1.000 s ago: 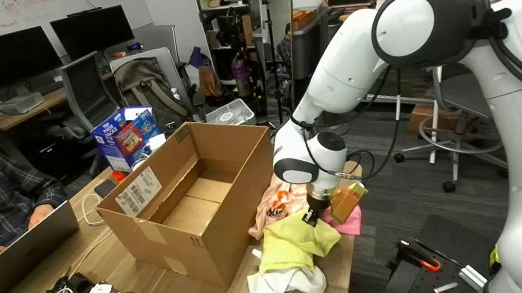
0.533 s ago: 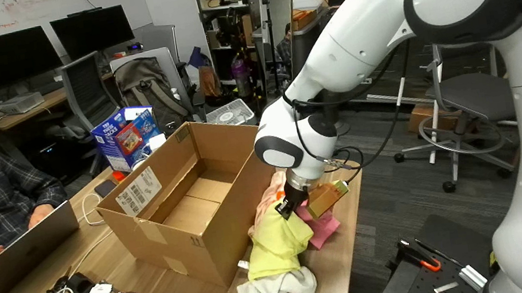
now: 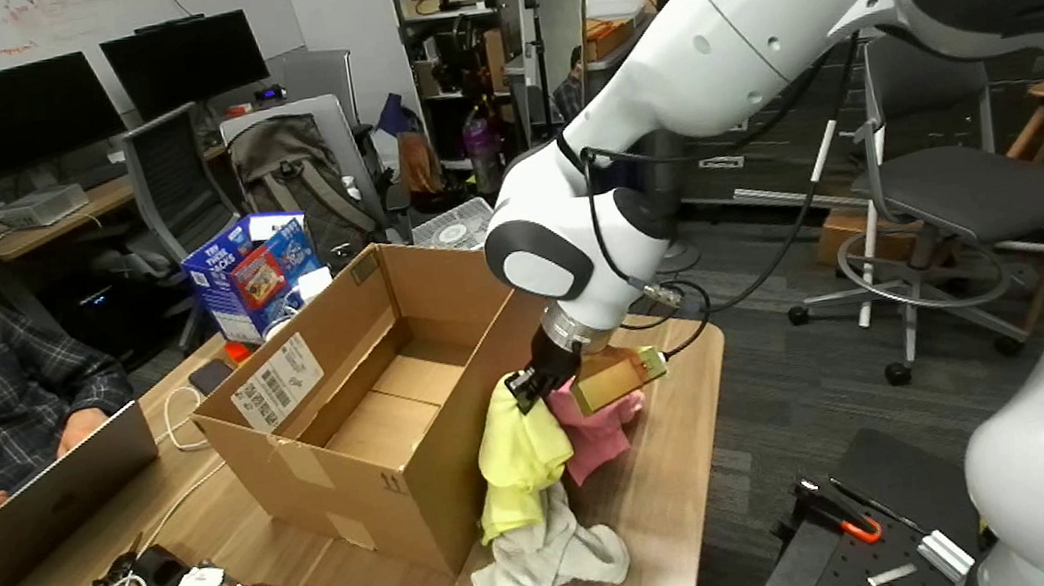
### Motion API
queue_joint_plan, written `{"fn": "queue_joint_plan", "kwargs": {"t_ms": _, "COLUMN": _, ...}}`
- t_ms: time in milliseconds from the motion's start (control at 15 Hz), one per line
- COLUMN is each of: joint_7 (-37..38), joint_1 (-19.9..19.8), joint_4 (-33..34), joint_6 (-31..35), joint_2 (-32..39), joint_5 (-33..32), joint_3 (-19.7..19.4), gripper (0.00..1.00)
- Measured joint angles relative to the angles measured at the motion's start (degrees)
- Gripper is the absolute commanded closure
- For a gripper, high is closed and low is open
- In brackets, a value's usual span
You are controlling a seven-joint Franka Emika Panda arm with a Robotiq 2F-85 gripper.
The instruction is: Put the yellow and pink clothes inside the box
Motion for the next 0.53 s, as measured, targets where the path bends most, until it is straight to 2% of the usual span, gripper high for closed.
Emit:
{"fn": "queue_joint_plan", "kwargs": {"t_ms": 200, "joint_7": 3.0, "joint_1": -6.8, "joint_4": 0.0, "joint_6": 0.0, "joint_2": -0.6, "joint_5": 0.0, "joint_3": 8.5, "gripper": 0.93}}
{"fn": "queue_joint_plan", "kwargs": {"t_ms": 533, "joint_7": 6.7, "joint_1": -20.6, "joint_4": 0.1, "joint_6": 0.0, "joint_2": -1.5, "joint_5": 0.0, "joint_3": 25.2, "gripper": 0.93}}
